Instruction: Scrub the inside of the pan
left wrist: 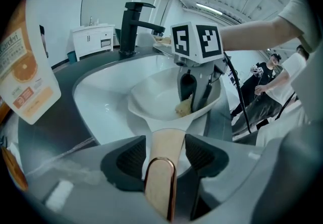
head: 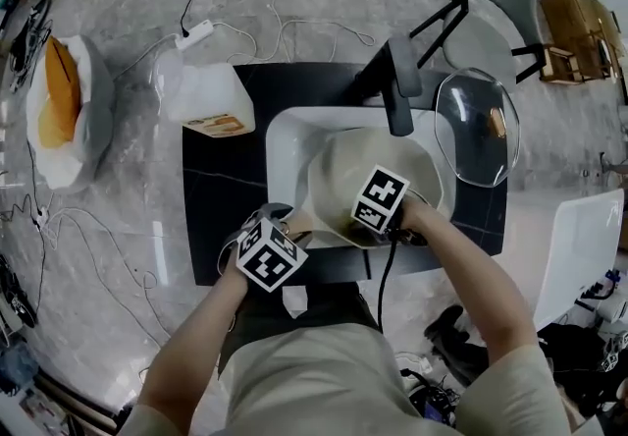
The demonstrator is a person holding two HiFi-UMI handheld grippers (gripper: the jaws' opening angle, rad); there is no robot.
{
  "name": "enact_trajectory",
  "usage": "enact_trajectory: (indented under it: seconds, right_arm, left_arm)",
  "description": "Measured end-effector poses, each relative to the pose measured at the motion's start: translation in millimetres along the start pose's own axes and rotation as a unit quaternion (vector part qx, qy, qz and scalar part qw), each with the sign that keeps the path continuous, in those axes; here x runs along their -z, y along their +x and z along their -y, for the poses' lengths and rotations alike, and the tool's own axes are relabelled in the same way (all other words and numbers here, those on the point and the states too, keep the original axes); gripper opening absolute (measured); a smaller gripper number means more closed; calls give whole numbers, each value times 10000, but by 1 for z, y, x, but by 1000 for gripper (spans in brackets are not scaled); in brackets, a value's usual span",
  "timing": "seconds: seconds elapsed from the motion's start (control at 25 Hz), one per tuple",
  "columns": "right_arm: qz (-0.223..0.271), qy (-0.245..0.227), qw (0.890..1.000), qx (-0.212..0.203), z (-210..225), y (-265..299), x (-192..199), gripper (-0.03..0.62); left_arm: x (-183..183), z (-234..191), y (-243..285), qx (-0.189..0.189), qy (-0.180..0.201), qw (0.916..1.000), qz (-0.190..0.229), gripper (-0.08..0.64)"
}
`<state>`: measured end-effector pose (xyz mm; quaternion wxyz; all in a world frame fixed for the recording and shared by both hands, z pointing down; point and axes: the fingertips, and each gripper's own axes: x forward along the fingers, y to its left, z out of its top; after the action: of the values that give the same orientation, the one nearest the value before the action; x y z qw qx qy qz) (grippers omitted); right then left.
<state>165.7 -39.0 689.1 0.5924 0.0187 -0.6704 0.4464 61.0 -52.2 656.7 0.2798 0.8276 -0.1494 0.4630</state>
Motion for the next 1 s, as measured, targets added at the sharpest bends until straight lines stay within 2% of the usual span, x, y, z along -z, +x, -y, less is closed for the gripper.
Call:
enact_trajectory:
  seconds: [0.2,0.28,0.4,0.52,0.6,0.72,0.88,1.0]
  right_arm:
    - [1191,569,9913,-18,9,1,-64,150]
    - [1413,621,9874,347,25,2,-78,150]
    - [1456,261,9813,1234,53,4,-89,152]
    - [1410,-165,9703,1956,82,5,-97,155]
    - [1373,-241,9669,2136,96,4,-98,156]
    - [1315,-9,9656,2242,120,-4,-88,158]
    - [595,-152,9502,3057,164,-19,-51,158]
    - [-80,-156,9464,3226,177,-30,-19,158]
  left_arm:
    - [0,1,3,-62,78,9999,-11,254]
    - [2,1,3,-90,160,9998,-63,249]
    - [4,2,5,-155,260,9995,-93,244]
    - [5,1,6,-177,280,9994,-106,244]
    - [5,2,6,-159,265,9995,-116,244]
    - [6,1,6,-107,218,9996,-147,244]
    - [6,1,6,-80,189,9996,-182,244]
    - [6,0,6,-145,223,9995,-176,244]
